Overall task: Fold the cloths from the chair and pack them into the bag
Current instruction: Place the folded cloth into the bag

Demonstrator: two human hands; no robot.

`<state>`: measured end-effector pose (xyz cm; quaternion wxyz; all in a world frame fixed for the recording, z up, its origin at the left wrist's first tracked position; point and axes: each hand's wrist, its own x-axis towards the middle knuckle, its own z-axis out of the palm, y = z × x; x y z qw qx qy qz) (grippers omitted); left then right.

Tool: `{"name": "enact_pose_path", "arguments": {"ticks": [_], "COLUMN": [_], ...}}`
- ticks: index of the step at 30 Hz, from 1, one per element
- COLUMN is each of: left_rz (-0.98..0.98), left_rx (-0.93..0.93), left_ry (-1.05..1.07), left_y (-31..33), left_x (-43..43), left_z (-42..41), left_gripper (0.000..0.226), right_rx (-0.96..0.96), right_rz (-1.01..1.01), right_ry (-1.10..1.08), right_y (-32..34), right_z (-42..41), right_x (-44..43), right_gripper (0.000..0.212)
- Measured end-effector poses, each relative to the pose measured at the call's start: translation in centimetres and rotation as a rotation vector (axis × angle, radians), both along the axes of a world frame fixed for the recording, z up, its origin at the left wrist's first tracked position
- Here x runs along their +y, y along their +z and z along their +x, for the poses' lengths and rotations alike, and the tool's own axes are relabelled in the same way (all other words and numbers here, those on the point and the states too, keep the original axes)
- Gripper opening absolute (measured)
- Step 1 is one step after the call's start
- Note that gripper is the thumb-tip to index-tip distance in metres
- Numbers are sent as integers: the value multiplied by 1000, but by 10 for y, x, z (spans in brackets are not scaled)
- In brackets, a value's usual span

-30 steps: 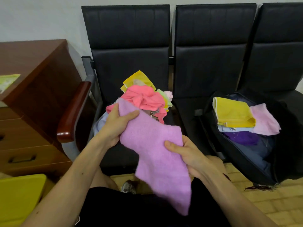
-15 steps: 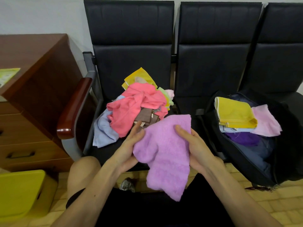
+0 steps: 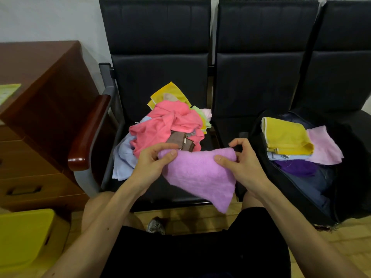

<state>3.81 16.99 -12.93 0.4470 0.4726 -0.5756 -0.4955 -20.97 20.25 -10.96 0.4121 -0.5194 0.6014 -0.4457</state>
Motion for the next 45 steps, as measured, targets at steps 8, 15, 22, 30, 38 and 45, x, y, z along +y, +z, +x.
{"name": "enact_pose_path", "arguments": {"ticks": [8,15,22,30,38,45], "left_rz": [2,-167,-237,-188,-205,-64], "left_rx": [-203,-441,-594,-222,24,-69], "left_ry": [-117,-41,-74,-153,-247,-408], "left_y": [10,22,30,41,75,80], "left_x": [-8,-9,-11,-23,-28,-57], "left_z": [0,-24,-51,-89,-167,-232], "left_gripper": [70,62,16,15,8,9], "right_rx": [420,622,667,121,-438,-723], "right_rz": [-19,-142,-132,-78,-136,36], "right_ry": [205,127,89,53,-109,-39], "right_y": [6,17,18,32,36,-7], "right_z": [-19,-34,-63,-99,-141,-158], "right_x": [-7,-9,-2,13,23,29], "right_gripper": [67,39,21,22,49,85]}}
